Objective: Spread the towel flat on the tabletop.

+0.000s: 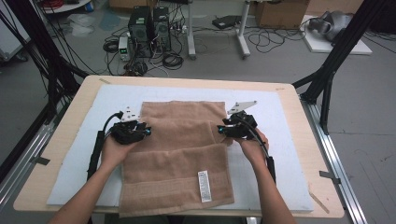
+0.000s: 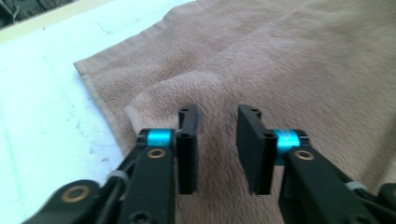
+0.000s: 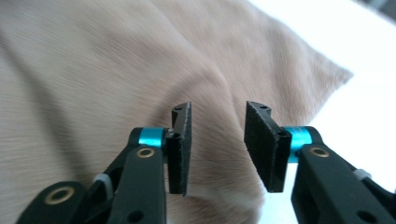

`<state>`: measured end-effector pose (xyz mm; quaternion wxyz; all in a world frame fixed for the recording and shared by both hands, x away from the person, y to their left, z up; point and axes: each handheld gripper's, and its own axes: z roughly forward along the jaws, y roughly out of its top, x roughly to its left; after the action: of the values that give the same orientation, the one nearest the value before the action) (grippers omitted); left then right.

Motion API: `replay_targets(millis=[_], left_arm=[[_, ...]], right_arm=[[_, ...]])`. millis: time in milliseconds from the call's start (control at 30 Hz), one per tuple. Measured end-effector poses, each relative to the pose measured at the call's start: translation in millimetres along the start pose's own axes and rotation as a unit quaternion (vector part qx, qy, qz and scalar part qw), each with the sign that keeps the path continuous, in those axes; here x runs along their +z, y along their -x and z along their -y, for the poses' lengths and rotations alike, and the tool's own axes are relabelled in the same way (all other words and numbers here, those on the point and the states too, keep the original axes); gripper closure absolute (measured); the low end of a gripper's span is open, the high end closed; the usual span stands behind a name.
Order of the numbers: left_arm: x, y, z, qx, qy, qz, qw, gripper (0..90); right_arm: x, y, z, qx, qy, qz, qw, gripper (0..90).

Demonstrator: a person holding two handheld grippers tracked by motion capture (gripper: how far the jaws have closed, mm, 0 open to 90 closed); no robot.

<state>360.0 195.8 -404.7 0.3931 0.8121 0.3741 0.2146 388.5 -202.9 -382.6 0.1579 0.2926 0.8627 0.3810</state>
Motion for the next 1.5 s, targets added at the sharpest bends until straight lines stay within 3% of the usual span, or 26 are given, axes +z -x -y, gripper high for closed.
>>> replay_targets(millis=[67, 167, 300, 367, 433, 533, 600, 733, 900, 1133, 1233, 1333, 1400, 1500], left_arm=[[-5.6, 2.4, 2.2, 0.014, -0.01, 0.003, 0.9998, 65.8], [-12.2, 6.4, 8.2, 0.028, -0.017, 0.011, 0.9994, 65.0], [-17.6, 12.7, 16.1, 0.038, -0.033, 0.032, 0.9982, 64.2], [-21.0, 17.5, 19.9, 0.045, -0.034, 0.047, 0.9973, 63.3], [-23.3, 21.5, 24.7, 0.052, -0.043, 0.059, 0.996, 62.7], [-23.6, 25.5, 33.6, 0.056, -0.059, 0.072, 0.9941, 64.4], [-24.1, 26.7, 38.1, 0.059, -0.063, 0.082, 0.9929, 70.8], [-29.1, 30.8, 47.1, 0.066, -0.056, 0.096, 0.9916, 84.2], [-41.5, 35.2, 49.8, 0.067, -0.045, 0.107, 0.991, 86.6], [-70.8, 44.7, 49.7, 0.068, -0.019, 0.144, 0.987, 84.1], [-82.7, 44.0, 43.4, 0.069, -0.003, 0.143, 0.9873, 81.6], [-87.2, 40.0, 32.7, 0.068, 0.014, 0.133, 0.9887, 78.9], [-82.8, 35.3, 26.0, 0.063, 0.021, 0.119, 0.9907, 77.3], [-66.3, 26.2, 21.8, 0.05, 0.013, 0.092, 0.9944, 77.5]], right_arm=[[-11.7, -8.9, -0.3, -0.004, 0.016, -0.024, 0.9996, 56.6], [-18.9, -24.4, 3.0, -0.027, 0.009, -0.046, 0.9985, 55.7], [-12.6, -38.3, 15.6, -0.042, -0.025, -0.075, 0.996, 53.3], [-7.7, -42.0, 22.7, -0.034, -0.034, -0.098, 0.994, 51.2], [-3.6, -45.1, 29.1, -0.033, -0.041, -0.106, 0.993, 51.4], [-1.4, -47.3, 35.2, -0.033, -0.048, -0.121, 0.9909, 64.4], [-2.2, -49.9, 38.2, -0.039, -0.051, -0.129, 0.9895, 75.0], [-11.9, -57.0, 41.7, -0.049, -0.04, -0.13, 0.9895, 77.9], [-29.8, -69.0, 43.6, -0.065, -0.021, -0.138, 0.988, 77.6], [-48.8, -90.9, 45.2, -0.09, -0.03, -0.176, 0.9797, 67.5], [-63.8, -96.7, 40.2, -0.097, -0.016, -0.18, 0.9786, 63.5], [-76.6, -93.5, 29.4, -0.093, 0.017, -0.186, 0.978, 61.9], [-77.4, -87.7, 20.4, -0.092, 0.031, -0.174, 0.9799, 61.8], [-62.9, -75.4, 10.0, -0.079, 0.021, -0.153, 0.9848, 64.8]])
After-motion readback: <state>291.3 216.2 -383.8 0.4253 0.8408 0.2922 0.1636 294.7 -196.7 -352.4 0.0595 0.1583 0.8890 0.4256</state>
